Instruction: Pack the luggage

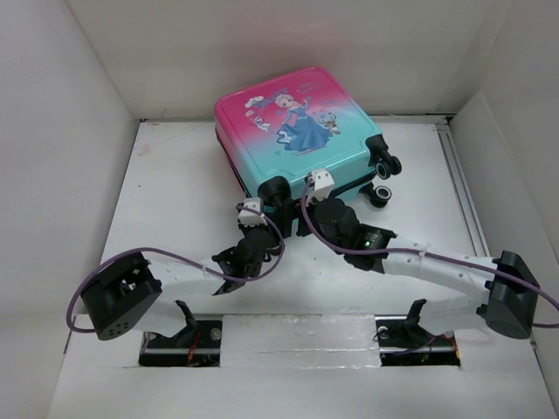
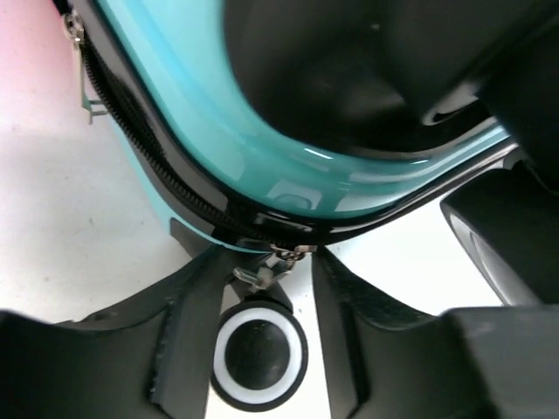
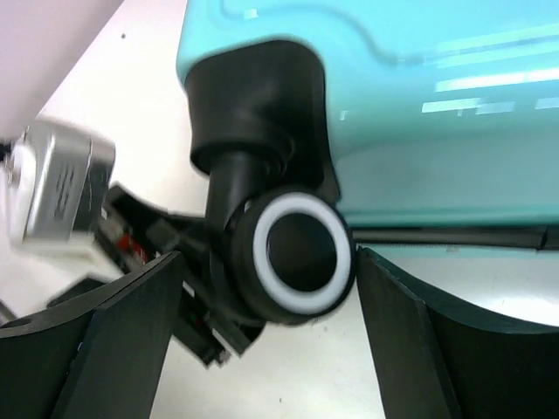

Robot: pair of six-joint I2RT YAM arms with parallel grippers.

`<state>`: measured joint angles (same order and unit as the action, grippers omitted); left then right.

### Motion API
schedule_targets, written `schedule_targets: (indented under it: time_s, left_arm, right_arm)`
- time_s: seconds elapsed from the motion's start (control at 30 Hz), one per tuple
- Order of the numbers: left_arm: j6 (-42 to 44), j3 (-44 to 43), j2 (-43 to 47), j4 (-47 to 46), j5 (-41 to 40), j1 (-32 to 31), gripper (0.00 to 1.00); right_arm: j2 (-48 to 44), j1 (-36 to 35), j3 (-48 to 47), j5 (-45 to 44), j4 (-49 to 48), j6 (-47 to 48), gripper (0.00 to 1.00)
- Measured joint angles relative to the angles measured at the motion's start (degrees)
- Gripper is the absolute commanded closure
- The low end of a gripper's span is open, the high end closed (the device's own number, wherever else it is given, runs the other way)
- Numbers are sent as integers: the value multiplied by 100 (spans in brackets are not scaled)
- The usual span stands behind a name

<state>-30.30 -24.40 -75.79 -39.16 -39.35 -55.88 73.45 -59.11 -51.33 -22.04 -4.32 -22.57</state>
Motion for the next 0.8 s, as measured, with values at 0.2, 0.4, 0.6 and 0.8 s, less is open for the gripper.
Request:
schedule_targets:
  time_s: [0.2,0.4,0.6,0.8]
  left_arm:
    - [125,63,-146,-481,-103,-70,94]
    - [275,146,-236,-793,-168,-74,100]
    - [295,273,-197,-997,-120,-52,100]
    - [275,448,116,-977,33,57,100]
  right_arm:
    - [544,227,-538,153,42,107,16]
    - [874,463,-638,658,59,122,16]
    - [942,767,-638,1318,120,103,38]
    - [911,1008,-614,1971,131,92,98]
